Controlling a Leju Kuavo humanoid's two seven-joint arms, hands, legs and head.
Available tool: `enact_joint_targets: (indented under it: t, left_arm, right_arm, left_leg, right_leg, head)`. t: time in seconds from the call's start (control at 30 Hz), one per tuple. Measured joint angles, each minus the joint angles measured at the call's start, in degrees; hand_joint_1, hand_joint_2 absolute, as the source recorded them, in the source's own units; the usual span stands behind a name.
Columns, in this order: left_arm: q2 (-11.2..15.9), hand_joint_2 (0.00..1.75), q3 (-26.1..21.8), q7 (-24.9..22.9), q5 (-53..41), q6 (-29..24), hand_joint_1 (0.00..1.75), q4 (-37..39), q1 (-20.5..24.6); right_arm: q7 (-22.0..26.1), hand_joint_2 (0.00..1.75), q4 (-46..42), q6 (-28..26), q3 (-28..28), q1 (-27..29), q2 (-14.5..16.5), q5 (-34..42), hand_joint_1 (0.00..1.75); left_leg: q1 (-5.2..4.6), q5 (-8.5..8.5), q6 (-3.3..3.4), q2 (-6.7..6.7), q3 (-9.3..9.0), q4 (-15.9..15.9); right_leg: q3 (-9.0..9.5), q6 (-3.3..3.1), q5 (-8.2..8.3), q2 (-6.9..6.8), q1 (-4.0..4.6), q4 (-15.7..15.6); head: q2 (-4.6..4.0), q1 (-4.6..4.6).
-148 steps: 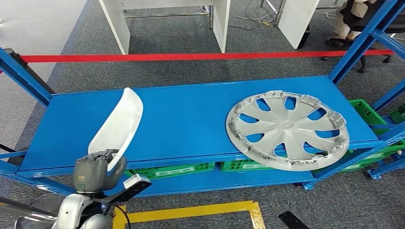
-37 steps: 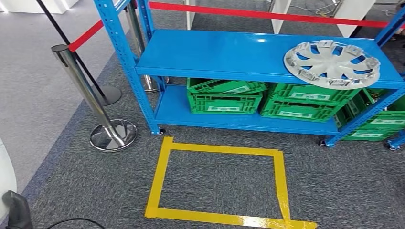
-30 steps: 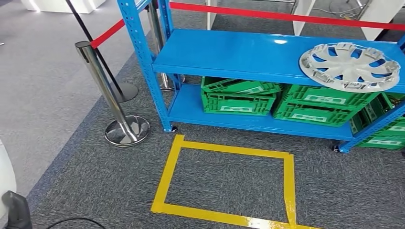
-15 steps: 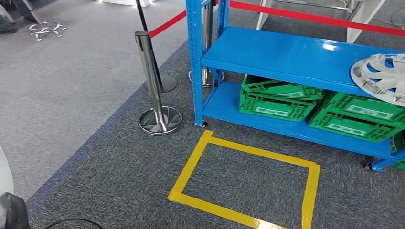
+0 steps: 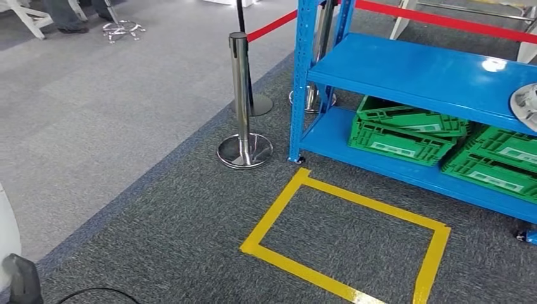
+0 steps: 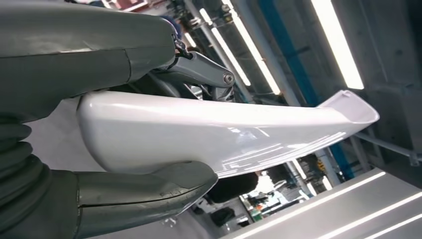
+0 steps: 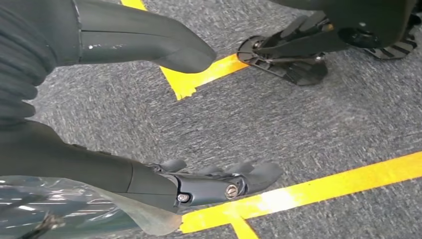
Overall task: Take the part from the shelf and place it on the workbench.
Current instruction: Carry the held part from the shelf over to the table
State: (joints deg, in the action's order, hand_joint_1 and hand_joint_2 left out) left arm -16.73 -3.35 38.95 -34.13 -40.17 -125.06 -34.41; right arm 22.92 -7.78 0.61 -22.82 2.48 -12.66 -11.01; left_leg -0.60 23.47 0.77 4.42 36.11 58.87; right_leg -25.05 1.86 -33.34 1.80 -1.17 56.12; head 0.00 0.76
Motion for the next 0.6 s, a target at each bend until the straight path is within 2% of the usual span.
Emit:
enact_joint_targets:
  t: [0.03,0.07,0.13,0.17,0.2,0.23,0.27,0.3,0.33,0.37,0.4,0.43,0.5,0.53,0.57,0.6]
  left_arm:
    - [0.02,1.75,0.0,0.0,-0.01,0.0,1.75,-0.01,-0.04]
    - [0.04,1.75,0.01,0.0,-0.02,0.0,1.75,-0.02,-0.05]
    - [0.08,1.75,0.02,0.0,-0.02,0.0,1.75,-0.04,0.0]
    - [0.1,1.75,0.02,0.0,-0.02,0.01,1.75,-0.05,0.03]
    - [0.13,1.75,0.02,0.0,-0.01,0.01,1.75,-0.05,0.04]
    - [0.15,1.75,0.02,0.0,-0.01,0.01,1.75,-0.05,0.03]
    - [0.16,1.75,0.02,0.0,-0.01,0.02,1.75,-0.05,0.03]
    - [0.19,1.75,0.02,0.0,-0.01,0.02,1.75,-0.05,0.03]
    - [0.21,1.75,0.02,0.0,-0.01,0.02,1.75,-0.05,0.04]
    - [0.24,1.75,0.03,0.0,-0.01,0.02,1.75,-0.06,0.04]
    - [0.27,1.75,0.03,0.0,-0.01,0.02,1.75,-0.07,0.05]
    - [0.3,1.75,0.03,0.0,-0.01,0.02,1.75,-0.07,0.05]
    - [0.33,1.75,0.05,0.0,-0.01,0.02,1.75,-0.08,0.03]
    - [0.33,1.75,0.06,0.0,-0.02,0.01,1.75,-0.09,0.03]
    - [0.32,1.75,0.08,0.0,-0.02,0.01,1.75,-0.09,0.03]
    - [0.31,1.75,0.1,0.0,-0.06,0.01,1.75,-0.09,0.03]
  right_arm:
    - [0.01,1.75,0.01,0.0,0.01,0.02,0.01,0.02,0.0]
    - [0.02,1.75,0.01,0.0,0.01,0.07,0.02,0.05,0.0]
    - [0.03,1.75,0.02,-0.01,0.02,0.24,0.02,0.11,0.0]
    - [0.03,1.75,0.02,0.0,0.02,0.32,0.02,0.13,0.0]
    - [0.03,1.75,0.02,0.0,0.02,0.37,0.02,0.14,0.0]
    - [0.03,1.75,0.03,0.01,0.02,0.37,0.02,0.14,0.0]
    - [0.03,1.75,0.03,0.0,0.02,0.33,0.02,0.15,0.0]
    - [0.03,1.75,0.04,-0.01,0.02,0.28,0.02,0.15,0.0]
    - [0.03,1.75,0.03,-0.01,0.02,0.25,0.02,0.15,0.0]
    - [0.03,1.75,0.03,-0.01,0.02,0.23,0.02,0.15,0.0]
    - [0.04,1.75,0.03,0.0,0.02,0.21,0.02,0.14,0.0]
    - [0.04,1.75,0.03,0.0,0.02,0.18,0.02,0.13,0.0]
    - [0.05,1.75,0.04,0.01,0.02,0.09,0.02,0.12,0.0]
    - [0.05,1.75,0.04,0.01,0.02,0.09,0.02,0.12,0.0]
    - [0.05,1.75,0.04,0.02,0.01,0.11,0.03,0.11,0.0]
    - [0.05,1.75,0.04,0.02,0.01,0.16,0.03,0.09,0.0]
  left_leg:
    - [0.02,1.11,-0.24,-0.57,0.31,0.74]
    - [0.08,3.26,-0.47,-1.41,0.78,2.43]
    - [0.22,9.37,-0.89,-3.19,2.03,8.75]
    - [0.33,11.6,-1.0,-3.53,2.47,12.42]
    - [0.4,12.53,-1.03,-3.66,2.46,15.15]
    - [0.45,12.16,-0.97,-3.71,1.76,16.29]
    - [0.46,10.78,-0.8,-3.72,0.15,15.32]
    - [0.44,9.09,-0.53,-3.76,-2.33,12.4]
    - [0.35,7.99,-0.13,-3.88,-5.34,8.2]
    - [0.23,7.54,0.28,-4.03,-8.19,3.78]
    - [0.06,7.6,0.61,-4.17,-10.2,0.38]
    - [-0.16,7.9,0.85,-4.28,-11.19,-1.71]
    - [-0.34,7.63,1.23,-4.28,-10.98,-3.1]
    - [-0.32,7.2,1.57,-4.23,-10.5,-3.48]
    - [-0.24,6.73,1.95,-4.15,-9.96,-3.84]
    - [-0.18,6.16,2.3,-4.02,-9.3,-4.02]
  right_leg:
    - [-0.41,-0.47,0.39,-0.48,0.0,0.09]
    - [-0.93,-0.9,0.86,-1.01,-0.01,0.1]
    - [-2.13,-1.36,1.88,-1.97,0.24,0.17]
    - [-2.83,-1.44,2.39,-2.48,0.37,0.22]
    - [-3.49,-1.5,2.92,-2.95,0.5,0.33]
    - [-4.16,-1.51,3.43,-3.36,0.61,0.48]
    - [-4.82,-1.49,3.91,-3.66,0.73,0.67]
    - [-5.37,-1.44,4.36,-3.88,0.84,0.86]
    - [-5.89,-1.34,4.77,-4.03,0.95,1.01]
    - [-6.3,-1.17,5.2,-4.12,1.06,1.13]
    - [-6.64,-0.93,5.66,-4.19,1.09,1.18]
    - [-6.97,-0.65,6.17,-4.25,1.04,1.19]
    - [-7.72,-0.03,6.91,-4.28,0.8,1.27]
    - [-8.32,0.21,6.39,-3.98,0.7,1.72]
    - [-9.07,0.4,4.96,-3.49,0.66,2.96]
    - [-10.04,0.5,2.67,-2.91,0.64,5.3]
  head:
    - [0.0,0.11]
    - [0.0,0.22]
    - [0.0,0.49]
    - [0.0,0.5]
    - [0.0,0.49]
    - [0.0,0.5]
    - [0.0,0.49]
    - [0.0,0.49]
    - [0.0,0.49]
    - [0.0,0.46]
    - [0.0,0.45]
    - [0.0,0.45]
    - [0.0,0.46]
    - [0.0,0.45]
    - [0.0,0.39]
    - [0.0,0.29]
